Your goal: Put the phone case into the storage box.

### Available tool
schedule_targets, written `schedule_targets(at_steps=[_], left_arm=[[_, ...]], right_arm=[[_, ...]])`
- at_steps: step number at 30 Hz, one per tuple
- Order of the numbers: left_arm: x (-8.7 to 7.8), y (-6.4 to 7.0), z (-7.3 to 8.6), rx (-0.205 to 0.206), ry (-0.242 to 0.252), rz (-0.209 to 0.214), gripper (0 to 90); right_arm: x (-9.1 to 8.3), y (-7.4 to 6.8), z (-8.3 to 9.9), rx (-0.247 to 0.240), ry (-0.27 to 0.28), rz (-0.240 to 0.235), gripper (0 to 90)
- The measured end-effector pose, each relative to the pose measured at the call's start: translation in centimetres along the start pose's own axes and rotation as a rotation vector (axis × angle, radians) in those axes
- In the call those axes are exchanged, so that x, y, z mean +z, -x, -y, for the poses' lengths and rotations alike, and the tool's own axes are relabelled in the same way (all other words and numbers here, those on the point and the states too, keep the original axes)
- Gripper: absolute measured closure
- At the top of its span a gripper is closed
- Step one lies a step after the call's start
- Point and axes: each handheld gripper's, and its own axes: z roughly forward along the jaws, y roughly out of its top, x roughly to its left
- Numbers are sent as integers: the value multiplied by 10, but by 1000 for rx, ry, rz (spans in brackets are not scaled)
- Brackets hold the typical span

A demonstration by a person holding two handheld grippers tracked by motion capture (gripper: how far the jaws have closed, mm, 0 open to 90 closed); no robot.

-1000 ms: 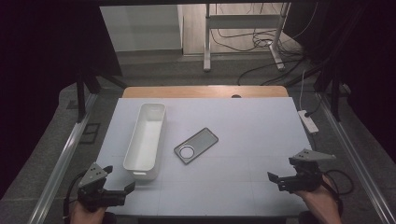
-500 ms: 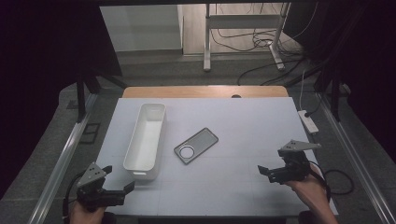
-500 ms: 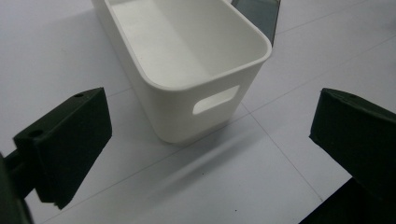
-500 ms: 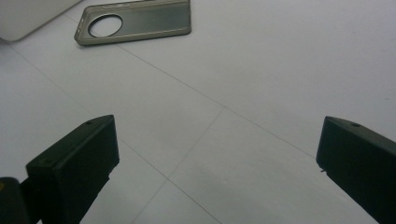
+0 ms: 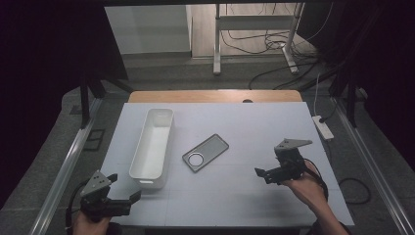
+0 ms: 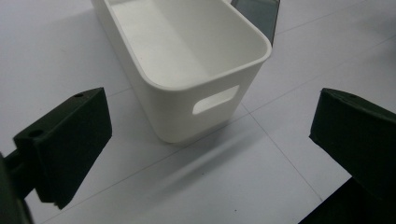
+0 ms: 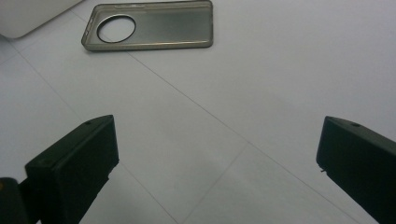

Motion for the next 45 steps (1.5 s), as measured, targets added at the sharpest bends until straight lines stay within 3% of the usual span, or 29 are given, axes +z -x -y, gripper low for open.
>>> schedule_targets(at_steps=[9, 14, 22, 29, 33, 39, 45], left_arm=[[0, 0, 0, 3, -4, 0, 0], [0, 1, 0, 4, -4, 1, 0], [0, 0, 0, 2, -3, 3, 0], [0, -1, 0, -1, 1, 6, 0], [0, -1, 0, -4, 4, 10, 0], [0, -1, 0, -5, 4, 12, 0], [0, -1, 0, -2, 4, 14, 0]], right_arm=[[21, -5, -13, -47, -37, -18, 0], [33, -6, -22, -23, -43, -47, 0], [55, -8, -37, -62, -76, -49, 0], [75, -10, -47, -61, -110, -61, 0], [86, -11, -53, -37, -148, -101, 0], [100, -11, -60, -37, -181, -100, 0], [112, -12, -69, -43, -189, -98, 88]])
